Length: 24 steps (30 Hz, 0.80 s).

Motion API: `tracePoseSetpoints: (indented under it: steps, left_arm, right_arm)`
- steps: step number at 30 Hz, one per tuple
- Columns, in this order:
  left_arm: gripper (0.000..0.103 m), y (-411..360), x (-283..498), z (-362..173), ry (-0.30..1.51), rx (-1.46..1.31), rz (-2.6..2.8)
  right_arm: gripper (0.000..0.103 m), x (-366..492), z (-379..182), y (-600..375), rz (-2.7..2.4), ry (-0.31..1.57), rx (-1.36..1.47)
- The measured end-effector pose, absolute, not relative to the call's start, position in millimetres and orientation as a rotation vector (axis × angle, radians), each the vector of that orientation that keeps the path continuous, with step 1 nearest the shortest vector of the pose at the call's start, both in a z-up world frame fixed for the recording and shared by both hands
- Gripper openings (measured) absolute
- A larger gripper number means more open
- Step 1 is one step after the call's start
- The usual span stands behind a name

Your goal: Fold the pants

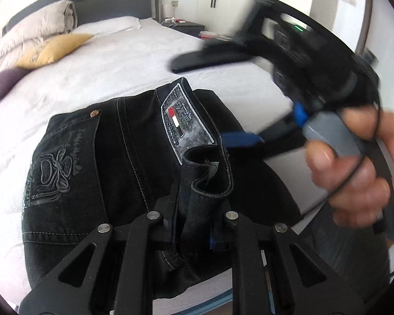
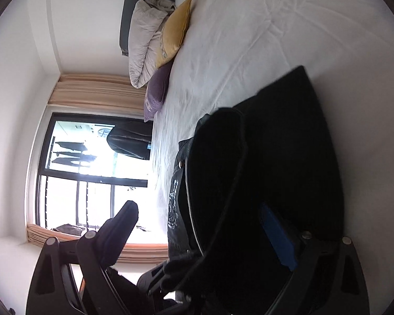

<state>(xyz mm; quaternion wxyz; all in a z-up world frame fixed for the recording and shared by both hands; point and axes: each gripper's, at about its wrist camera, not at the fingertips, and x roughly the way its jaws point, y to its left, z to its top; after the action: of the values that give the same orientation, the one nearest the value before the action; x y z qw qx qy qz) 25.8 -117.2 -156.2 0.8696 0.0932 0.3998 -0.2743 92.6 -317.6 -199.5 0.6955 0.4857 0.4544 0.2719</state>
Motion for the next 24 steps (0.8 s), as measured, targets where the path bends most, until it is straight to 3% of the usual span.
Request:
tracePoseSetpoints:
  steps: [2, 4, 6, 7, 13, 16, 20, 24]
  left_arm:
    - [0.014, -126.3, 23.4, -161.4, 0.819, 0.243, -0.566]
    - [0.015, -136.1, 20.2, -159.8, 0.798, 0.286, -0.561]
    - [0.015, -142.9, 16.5, -158.4, 0.789, 0.314, -0.561]
    - [0.015, -147.5, 15.0, -157.2, 0.788, 0.327, -0.562]
    - [0.015, -179.8, -5.2, -138.4, 0.678, 0.418, -0.589]
    - [0.016, -197.1, -2.2, -155.4, 0.715, 0.449, -0.608]
    - [0.023, -214.4, -4.5, -193.3, 0.732, 0.546, -0.600]
    - [0.043, -215.5, -10.7, -190.0, 0.727, 0.512, -0.636]
  right_arm:
    - [0.081, 104.6, -196.9, -317.4, 0.616, 1.024, 1.064]
    - [0.045, 119.9, -196.9, -314.8, 0.599, 1.072, 1.014]
    - [0.027, 126.7, -200.1, -313.1, 0.561, 1.140, 0.942]
    - [0.023, 127.4, -197.2, -312.0, 0.551, 1.148, 0.892]
    - [0.019, 110.9, -149.9, -329.0, 0.564, 1.026, 0.771]
    - [0.019, 111.7, -167.7, -343.2, 0.523, 1.054, 0.776]
    - [0.017, 112.2, -219.9, -362.5, 0.472, 1.095, 0.872]
    - [0.018, 102.1, -213.1, -364.5, 0.478, 1.033, 0.844]
